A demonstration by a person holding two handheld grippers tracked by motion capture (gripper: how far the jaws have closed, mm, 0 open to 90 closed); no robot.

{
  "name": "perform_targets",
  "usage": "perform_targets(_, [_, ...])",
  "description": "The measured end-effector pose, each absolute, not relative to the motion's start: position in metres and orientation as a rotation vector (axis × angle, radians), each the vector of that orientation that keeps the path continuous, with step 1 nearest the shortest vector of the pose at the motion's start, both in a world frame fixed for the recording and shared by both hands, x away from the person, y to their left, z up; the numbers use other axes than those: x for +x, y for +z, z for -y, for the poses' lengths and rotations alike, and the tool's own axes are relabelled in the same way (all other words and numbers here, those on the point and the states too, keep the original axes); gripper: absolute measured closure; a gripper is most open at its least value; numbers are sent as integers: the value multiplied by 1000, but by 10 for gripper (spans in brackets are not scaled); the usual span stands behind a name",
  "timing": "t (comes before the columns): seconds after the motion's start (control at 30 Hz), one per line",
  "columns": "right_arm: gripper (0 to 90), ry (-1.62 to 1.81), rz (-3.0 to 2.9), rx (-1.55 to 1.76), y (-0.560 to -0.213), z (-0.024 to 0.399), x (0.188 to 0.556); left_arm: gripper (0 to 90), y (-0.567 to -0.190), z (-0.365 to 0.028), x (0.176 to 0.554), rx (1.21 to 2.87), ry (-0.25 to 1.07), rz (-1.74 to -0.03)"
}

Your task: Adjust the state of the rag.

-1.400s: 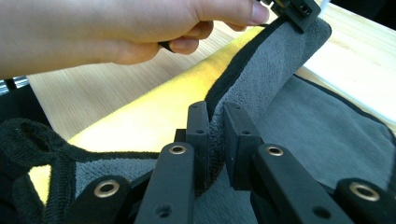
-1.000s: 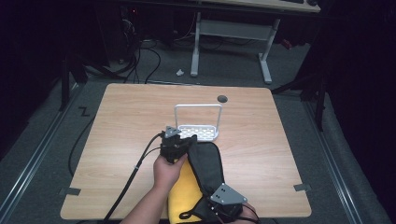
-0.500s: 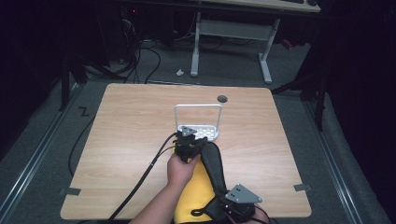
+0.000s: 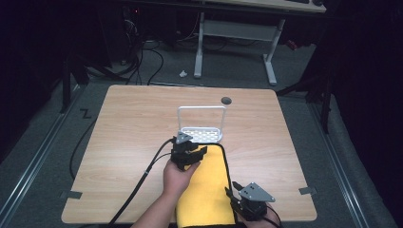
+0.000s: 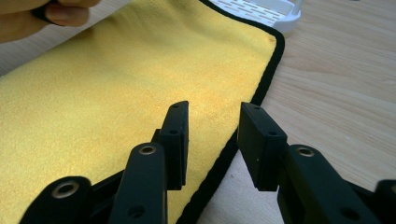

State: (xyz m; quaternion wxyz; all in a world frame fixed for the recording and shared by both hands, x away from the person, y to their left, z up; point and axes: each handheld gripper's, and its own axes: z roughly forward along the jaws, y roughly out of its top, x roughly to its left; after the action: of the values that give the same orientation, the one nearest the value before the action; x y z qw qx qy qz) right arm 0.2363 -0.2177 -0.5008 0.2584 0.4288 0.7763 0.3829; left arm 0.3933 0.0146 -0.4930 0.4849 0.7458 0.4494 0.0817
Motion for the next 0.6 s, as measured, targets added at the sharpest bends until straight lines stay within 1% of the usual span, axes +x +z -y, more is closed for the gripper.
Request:
perform_targets(0.13, [644, 1028, -2117, 1164, -504, 216, 239, 590, -500, -35, 385, 1843, 230, -1093])
perform_targets(0.27, [637, 1014, -2127, 1162, -507, 215, 239, 602, -505, -56, 377, 1835, 255, -1105])
perform_targets(0.33, [633, 1002, -2135, 1159, -509, 215, 240, 587, -508, -64, 372, 1864, 245, -1130])
perform_targets(0.47, [634, 990, -2140, 1173, -513, 216, 243, 547, -514, -75, 352, 1955, 277, -1075])
perform_targets(0.6, [652, 987, -2133, 1167, -514, 217, 247, 454, -522, -83, 333, 1965, 238, -1047])
